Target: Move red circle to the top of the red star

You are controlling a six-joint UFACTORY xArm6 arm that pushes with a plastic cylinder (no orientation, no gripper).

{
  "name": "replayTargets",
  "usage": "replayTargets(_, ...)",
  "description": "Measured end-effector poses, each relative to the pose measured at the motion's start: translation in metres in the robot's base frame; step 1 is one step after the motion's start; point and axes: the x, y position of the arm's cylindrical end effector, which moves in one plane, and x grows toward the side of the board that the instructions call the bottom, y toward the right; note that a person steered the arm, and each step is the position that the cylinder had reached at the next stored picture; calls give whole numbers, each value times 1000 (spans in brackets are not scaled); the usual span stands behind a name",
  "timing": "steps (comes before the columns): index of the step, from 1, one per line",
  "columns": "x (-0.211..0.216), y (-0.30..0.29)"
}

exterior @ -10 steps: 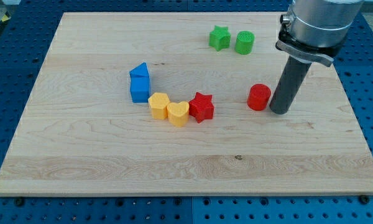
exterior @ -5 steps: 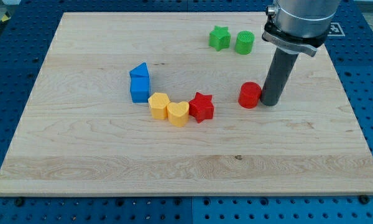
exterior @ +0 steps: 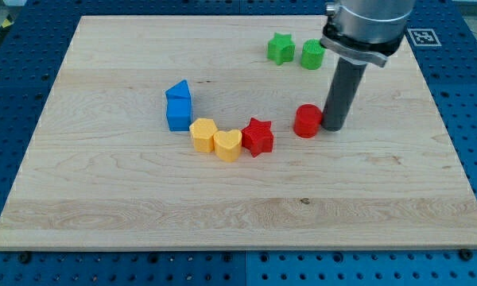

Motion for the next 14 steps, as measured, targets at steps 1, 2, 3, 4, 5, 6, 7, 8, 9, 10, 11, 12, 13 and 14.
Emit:
replayTargets(1,0,-9)
replayTargets(2,0,-10)
replayTargets(3,0,-19)
replayTargets(4,-20,-19)
replayTargets(5,-28,-23)
replayTargets(6,-28,-30)
replayTargets(7,-24,-13)
replayTargets(8,-14,-13)
replayTargets(9,-13,-13)
replayTargets(10,-1,-18)
replayTargets(11,-1,-19)
replayTargets(12,-3,-45)
replayTargets(13,-4,-58)
replayTargets(14,-4,-58)
